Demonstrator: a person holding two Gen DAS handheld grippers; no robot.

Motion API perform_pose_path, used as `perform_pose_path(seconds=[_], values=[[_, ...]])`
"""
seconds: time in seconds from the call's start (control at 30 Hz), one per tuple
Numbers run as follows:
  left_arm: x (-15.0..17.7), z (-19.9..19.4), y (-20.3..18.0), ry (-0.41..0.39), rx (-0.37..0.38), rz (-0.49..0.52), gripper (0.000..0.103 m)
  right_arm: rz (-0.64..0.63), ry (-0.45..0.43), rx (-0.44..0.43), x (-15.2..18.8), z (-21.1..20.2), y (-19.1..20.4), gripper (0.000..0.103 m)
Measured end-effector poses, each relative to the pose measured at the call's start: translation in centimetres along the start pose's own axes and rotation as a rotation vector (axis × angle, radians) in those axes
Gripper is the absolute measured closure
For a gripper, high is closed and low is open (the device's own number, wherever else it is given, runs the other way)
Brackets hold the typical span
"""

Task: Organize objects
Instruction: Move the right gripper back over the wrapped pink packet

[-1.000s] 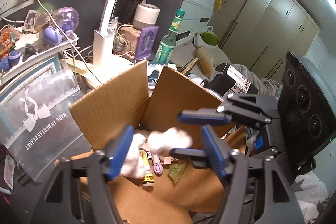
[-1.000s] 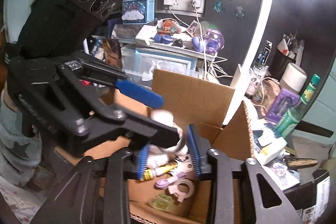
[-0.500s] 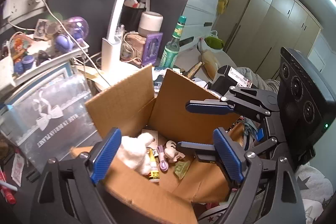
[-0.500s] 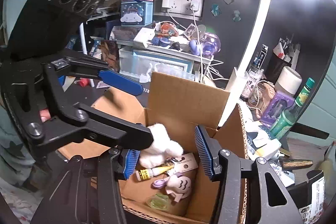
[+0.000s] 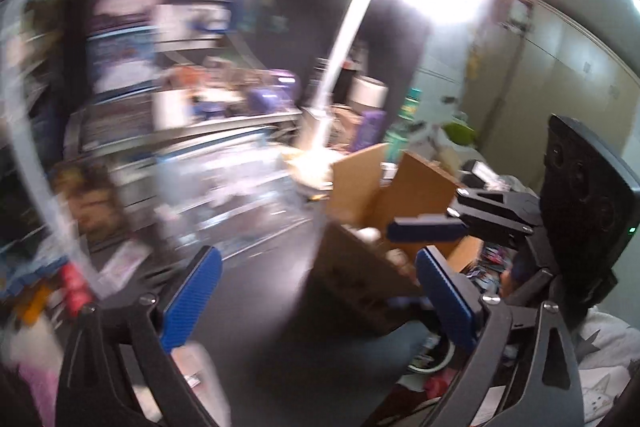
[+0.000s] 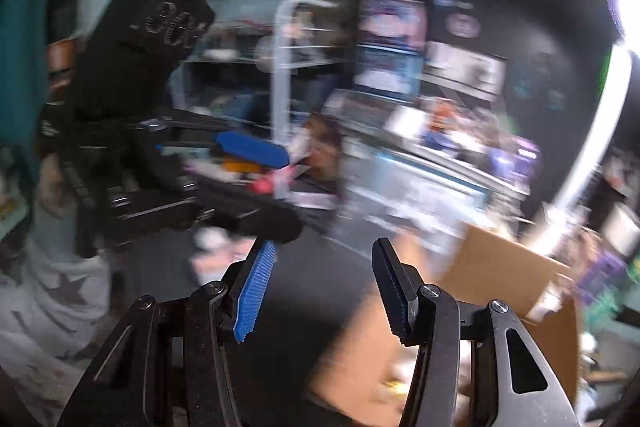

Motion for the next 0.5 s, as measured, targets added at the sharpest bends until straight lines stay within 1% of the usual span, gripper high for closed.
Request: perform_pose_path(seconds=[0.03, 0.07, 0.1, 0.13, 0.17, 0.2, 0.27, 0.3, 0.37, 0.4, 0.5], values=[[0.8, -1.1, 1.3, -0.018, -0.038, -0.013, 0.001, -0.007, 0.0, -0.041, -0.2, 0.7, 1.1, 0.054], [1.7, -2.0, 2.5, -0.039, -0.09, -0.016, 0.001, -0.012, 0.004, -0.101, -0.3, 1.7, 2.7, 0.05], [2.8, -2.8, 3.7, -0.056, -0.146, -0.019, 0.001, -0.014, 0.012, -0.14, -0.3, 2.6, 3.7, 0.043], [4.0, -3.5, 4.7, -0.065, -0.178, -0.035, 0.001, -0.018, 0.023, -0.186, -0.2, 3.7, 5.0, 0.039], [4.9, -3.7, 5.4, -0.067, -0.186, -0.054, 0.001, -0.018, 0.042, -0.237, 0.1, 5.1, 6.4, 0.033], [5.9, -3.9, 6.2, -0.068, -0.188, -0.078, 0.001, -0.016, 0.058, -0.262, 0.4, 6.2, 7.2, 0.028], [8.1, -4.0, 8.1, -0.054, -0.211, -0.125, 0.001, 0.004, 0.107, -0.29, 1.4, 9.1, 8.7, 0.025], [9.2, -3.9, 9.2, -0.043, -0.239, -0.149, 0.001, 0.028, 0.137, -0.291, 2.1, 10.6, 9.1, 0.025], [10.9, -4.0, 10.7, -0.029, -0.264, -0.19, 0.001, 0.059, 0.18, -0.274, 3.4, 13.5, 9.8, 0.025], [11.6, -4.1, 11.3, -0.026, -0.263, -0.21, 0.001, 0.048, 0.183, -0.221, 4.1, 14.9, 10.1, 0.025], [13.0, -4.9, 12.7, -0.031, -0.266, -0.254, 0.001, -0.001, 0.185, -0.104, 5.0, 17.6, 11.1, 0.025]])
Point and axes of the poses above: each gripper's, at about its wrist camera, not at the fingertips, and z roughly the way its jaws point, y to its left, x to its underside, the point moved 7 cm from there along z, roughly the way its jaws point
